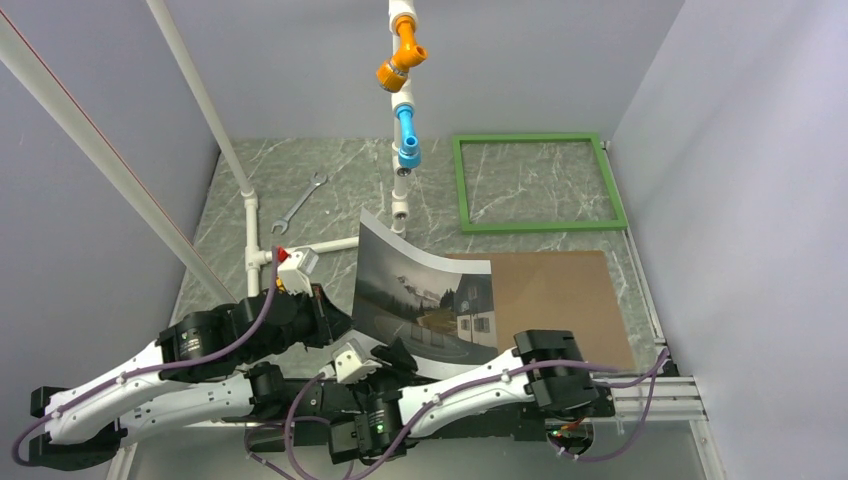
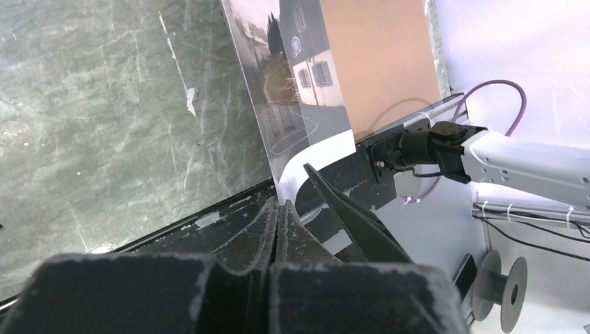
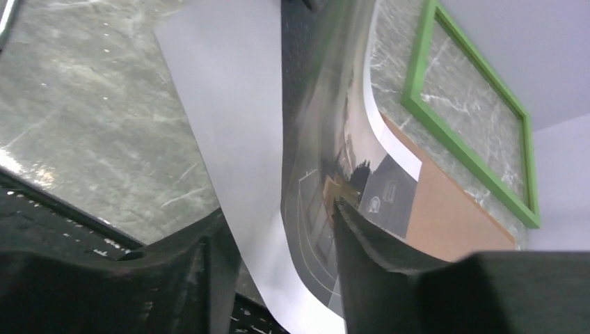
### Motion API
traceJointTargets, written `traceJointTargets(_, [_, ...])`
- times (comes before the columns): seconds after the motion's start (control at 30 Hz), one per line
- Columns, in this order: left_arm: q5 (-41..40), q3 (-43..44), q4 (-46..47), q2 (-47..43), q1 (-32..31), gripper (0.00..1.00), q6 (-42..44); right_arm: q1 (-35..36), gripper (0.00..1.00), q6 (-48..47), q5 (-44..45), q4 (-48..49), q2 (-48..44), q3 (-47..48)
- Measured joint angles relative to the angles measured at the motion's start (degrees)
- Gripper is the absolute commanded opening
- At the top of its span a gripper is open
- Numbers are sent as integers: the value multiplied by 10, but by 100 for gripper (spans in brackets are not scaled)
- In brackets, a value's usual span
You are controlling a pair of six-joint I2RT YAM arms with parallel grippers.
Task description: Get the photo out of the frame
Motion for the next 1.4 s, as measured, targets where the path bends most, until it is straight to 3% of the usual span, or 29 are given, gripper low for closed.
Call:
traceJointTargets(0.07, [0, 0, 0, 1, 0, 0, -6, 0, 34, 38, 11, -47, 18, 12])
traceJointTargets(0.2, [0, 3, -6, 9, 0, 0, -10, 1, 4, 103, 25, -119, 39, 31])
traceJointTargets(0.37, [0, 8, -4, 13, 0, 2, -21, 4, 0, 163, 42, -172, 42, 36])
traceJointTargets(0.47, [-1, 8, -4, 14, 0, 36, -27, 5, 0, 172, 50, -173, 40, 27])
traceJointTargets(0.6, [-8, 7, -3, 17, 0, 69, -49, 6, 0, 113, 47, -105, 12, -28])
traceJointTargets(0.8, [-34, -8, 16, 6, 0, 99, -70, 6, 0, -53, 14, 92, -88, -135])
traceJointTargets(1.03, [-69, -8, 13, 5, 0, 99, -119, 6, 0, -158, -10, 232, -129, -171])
traceJointTargets(1.4, [-88, -3, -9, 28, 4, 98, -221, 6, 0, -211, -31, 307, -137, -200])
